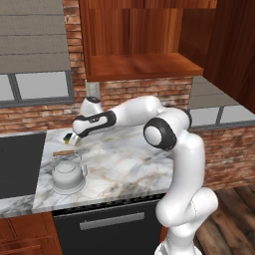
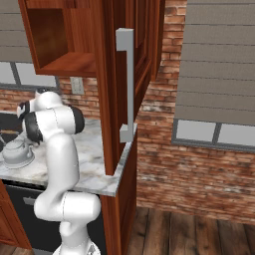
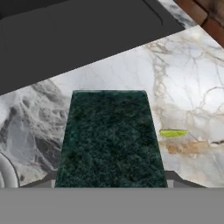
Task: Open the cabinet. Pick the sponge and place it next to the sink. Then close the cabinet.
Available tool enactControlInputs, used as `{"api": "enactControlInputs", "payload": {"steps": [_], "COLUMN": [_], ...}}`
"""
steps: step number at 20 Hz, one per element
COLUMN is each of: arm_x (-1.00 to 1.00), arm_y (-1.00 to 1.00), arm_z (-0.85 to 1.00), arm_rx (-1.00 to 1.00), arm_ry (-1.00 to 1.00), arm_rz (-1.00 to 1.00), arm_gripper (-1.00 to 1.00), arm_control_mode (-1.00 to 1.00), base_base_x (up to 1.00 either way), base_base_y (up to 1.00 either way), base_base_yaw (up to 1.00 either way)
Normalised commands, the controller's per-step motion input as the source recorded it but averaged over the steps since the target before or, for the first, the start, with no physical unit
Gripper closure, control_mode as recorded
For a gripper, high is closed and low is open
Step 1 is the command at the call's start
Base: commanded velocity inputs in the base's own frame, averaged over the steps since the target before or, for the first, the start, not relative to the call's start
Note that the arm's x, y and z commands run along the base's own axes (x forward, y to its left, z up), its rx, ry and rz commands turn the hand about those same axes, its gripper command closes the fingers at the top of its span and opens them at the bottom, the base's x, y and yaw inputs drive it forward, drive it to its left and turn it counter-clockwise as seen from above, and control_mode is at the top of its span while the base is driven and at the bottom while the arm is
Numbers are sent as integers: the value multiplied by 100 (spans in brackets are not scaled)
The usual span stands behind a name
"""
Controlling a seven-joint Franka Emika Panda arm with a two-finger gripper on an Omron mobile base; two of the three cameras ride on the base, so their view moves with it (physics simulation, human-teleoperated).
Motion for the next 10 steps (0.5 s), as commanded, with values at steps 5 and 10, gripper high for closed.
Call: {"api": "enactControlInputs", "payload": {"steps": [5, 10], "arm_x": [21, 29], "arm_y": [22, 18], "arm_z": [-10, -11], "arm_rx": [0, 0], "arm_ry": [0, 0], "arm_rz": [2, 1], "arm_gripper": [100, 100], "arm_control_mode": [-100, -100], "base_base_x": [0, 0], "base_base_y": [0, 0], "base_base_yaw": [0, 0]}}
